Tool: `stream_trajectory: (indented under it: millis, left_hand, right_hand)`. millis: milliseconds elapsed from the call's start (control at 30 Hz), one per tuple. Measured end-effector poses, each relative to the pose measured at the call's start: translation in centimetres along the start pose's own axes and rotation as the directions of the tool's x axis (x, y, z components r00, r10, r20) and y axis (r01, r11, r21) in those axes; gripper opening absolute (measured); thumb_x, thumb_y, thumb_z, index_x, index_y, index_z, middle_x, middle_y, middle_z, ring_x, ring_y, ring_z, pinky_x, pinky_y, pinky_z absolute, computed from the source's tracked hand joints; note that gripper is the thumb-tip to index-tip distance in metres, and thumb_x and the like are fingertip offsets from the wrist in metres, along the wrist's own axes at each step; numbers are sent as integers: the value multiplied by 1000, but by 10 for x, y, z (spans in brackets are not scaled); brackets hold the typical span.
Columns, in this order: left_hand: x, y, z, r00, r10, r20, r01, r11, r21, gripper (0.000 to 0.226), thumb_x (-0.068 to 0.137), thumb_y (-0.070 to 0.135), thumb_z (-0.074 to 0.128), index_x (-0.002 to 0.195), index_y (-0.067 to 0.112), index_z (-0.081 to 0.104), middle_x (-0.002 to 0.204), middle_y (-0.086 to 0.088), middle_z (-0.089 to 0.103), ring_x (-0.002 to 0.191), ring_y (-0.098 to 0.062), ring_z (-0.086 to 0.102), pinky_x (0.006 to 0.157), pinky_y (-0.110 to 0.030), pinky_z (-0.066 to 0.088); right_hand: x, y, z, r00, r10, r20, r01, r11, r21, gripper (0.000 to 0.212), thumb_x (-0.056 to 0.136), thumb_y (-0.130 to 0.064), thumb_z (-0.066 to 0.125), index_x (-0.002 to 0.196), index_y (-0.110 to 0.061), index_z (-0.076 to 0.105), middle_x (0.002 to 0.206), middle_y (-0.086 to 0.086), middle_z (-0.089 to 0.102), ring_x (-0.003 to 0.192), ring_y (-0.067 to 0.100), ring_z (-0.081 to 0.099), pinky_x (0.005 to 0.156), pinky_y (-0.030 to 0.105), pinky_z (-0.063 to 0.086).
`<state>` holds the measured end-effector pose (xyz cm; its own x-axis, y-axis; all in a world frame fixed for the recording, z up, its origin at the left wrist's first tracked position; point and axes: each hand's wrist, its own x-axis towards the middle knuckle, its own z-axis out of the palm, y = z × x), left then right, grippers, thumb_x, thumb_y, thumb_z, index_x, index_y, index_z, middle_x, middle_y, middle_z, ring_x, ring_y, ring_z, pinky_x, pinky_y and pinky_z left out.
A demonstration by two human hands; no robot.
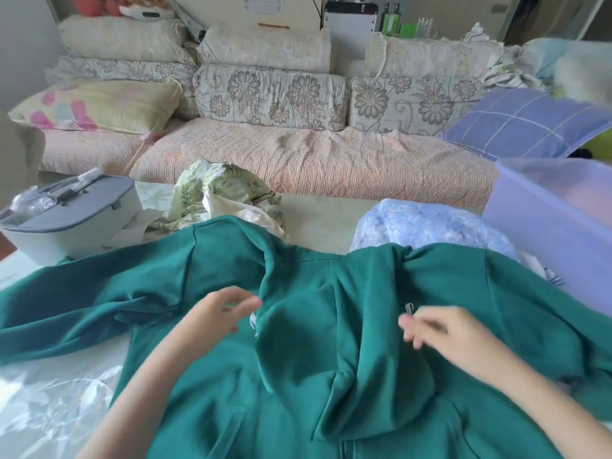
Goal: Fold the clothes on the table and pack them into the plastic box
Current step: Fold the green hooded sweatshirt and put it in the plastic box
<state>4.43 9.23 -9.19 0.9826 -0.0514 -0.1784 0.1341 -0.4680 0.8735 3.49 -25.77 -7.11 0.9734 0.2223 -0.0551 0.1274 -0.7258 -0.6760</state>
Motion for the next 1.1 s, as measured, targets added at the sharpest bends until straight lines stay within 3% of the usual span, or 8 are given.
stream_trajectory:
  millis: [133,233,433,567,667,733,933,1100]
  left_hand:
    - [31,-8,25,956,-227,-184,245,966,83,55,89,48,56,127,9,49,109,-9,63,95,-23,63,81,-39,55]
    - [38,-5,41,948,-274,-162,302,935,183,77,73,74,54,105,5,62,79,-6,66,69,-22,66,68,-29,56]
    - [48,6,62,912,-226,-343,376,794,478,75,73,77,52,105,8,52,101,-4,58,102,-28,58,71,-31,42]
    - [69,-5,54,934,-267,-238,250,963,-99,30,90,42,57,90,12,54,94,-10,61,90,-27,59,74,-33,44]
    - [72,10,38,920,-325,-218,61,670,-740,17,97,26,51,85,13,52,89,-12,63,77,-23,60,73,-34,49]
    - [74,25,22,921,-305,-242,-39,547,-836,18,99,24,47,87,13,54,83,-6,63,74,-17,61,71,-31,51]
    - [91,17,17,908,-259,-329,171,946,-274,41,97,43,46,91,4,60,92,-12,61,93,-29,60,80,-34,46]
    - [55,-4,28,920,-318,-227,298,947,-120,78,64,71,67,107,7,58,99,-3,66,88,-20,63,72,-32,51]
  right_hand:
    - [28,-2,7,964,253,-76,-248,966,70,79,63,-88,39,89,-18,67,82,-2,70,65,14,68,56,29,49]
    - [39,3,24,914,404,38,-405,907,118,76,74,-76,47,96,-5,63,90,8,69,72,22,70,56,34,57]
    - [51,18,43,925,375,-60,-376,927,8,61,65,-70,64,68,-10,52,63,4,57,57,23,55,56,32,46]
    - [52,23,48,943,308,-122,-261,917,301,49,60,-53,62,70,-6,55,65,9,47,61,19,45,54,45,45]
    - [48,15,27,924,310,-226,-136,814,564,40,89,-27,62,82,11,53,69,24,47,63,23,46,55,33,36]
    - [44,13,13,915,338,-221,-130,765,630,31,95,-20,57,91,11,58,80,24,62,70,23,58,60,32,46]
    - [36,5,13,910,399,109,-411,904,119,34,87,-34,67,83,-1,58,72,13,67,49,20,64,41,28,50]
    - [21,-4,12,877,448,173,-440,894,-87,61,80,-64,58,77,-4,65,65,8,70,47,16,62,42,23,45]
